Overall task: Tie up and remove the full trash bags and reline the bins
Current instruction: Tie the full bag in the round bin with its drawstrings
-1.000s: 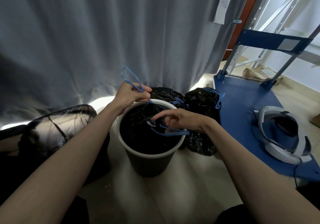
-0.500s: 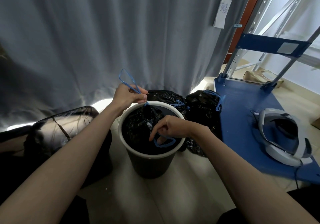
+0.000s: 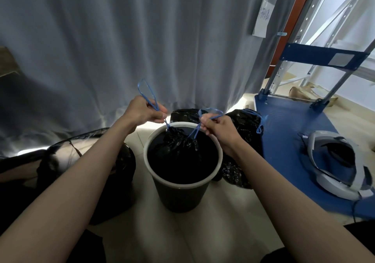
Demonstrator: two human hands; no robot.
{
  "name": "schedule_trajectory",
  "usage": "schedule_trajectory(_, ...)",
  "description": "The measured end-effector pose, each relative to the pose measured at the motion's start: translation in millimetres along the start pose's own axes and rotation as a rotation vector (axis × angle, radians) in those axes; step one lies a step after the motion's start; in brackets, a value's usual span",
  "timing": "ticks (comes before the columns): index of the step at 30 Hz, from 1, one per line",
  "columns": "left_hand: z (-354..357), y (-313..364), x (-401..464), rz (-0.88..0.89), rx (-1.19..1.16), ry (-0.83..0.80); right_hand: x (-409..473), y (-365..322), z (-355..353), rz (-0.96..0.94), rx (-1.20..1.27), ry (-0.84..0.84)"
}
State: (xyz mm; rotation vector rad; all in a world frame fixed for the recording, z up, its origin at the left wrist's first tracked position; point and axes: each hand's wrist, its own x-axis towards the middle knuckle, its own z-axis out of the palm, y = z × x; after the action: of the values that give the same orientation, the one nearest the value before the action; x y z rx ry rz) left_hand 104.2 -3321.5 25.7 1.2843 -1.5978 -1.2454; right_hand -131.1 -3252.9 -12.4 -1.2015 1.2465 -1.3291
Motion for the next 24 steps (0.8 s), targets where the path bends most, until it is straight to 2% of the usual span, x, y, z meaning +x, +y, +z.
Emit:
schedule_trajectory(3, -2.5, 10.6, -6.4, 0.013, 0.022, -0.158, 4.8, -0.1, 5.0, 0.044, 0.055, 0.079)
schedule_trajectory(7, 7.9, 16.9, -12.8, 0.050, 0.065, -0.300, 6.0, 3.0, 18.0, 0.114, 0.045, 0.075)
schedule_trajectory(15, 22.5, 9.8, -6.7, 0.092, -0.001, -0.266, 5.9, -1.8, 28.7, 0.232, 0.250, 0.007)
schedule_trajectory(21, 37.9, 5.0, -4.3, 0.100, -0.022, -0.236, 10.3, -0.9, 29.3, 0.365, 0.203, -0.084)
schedule_trajectory(24, 43.8, 6.2, -3.6, 0.108, -0.028, -0.239, 12.7, -0.1, 27.2, 0.406, 0.270, -0.043)
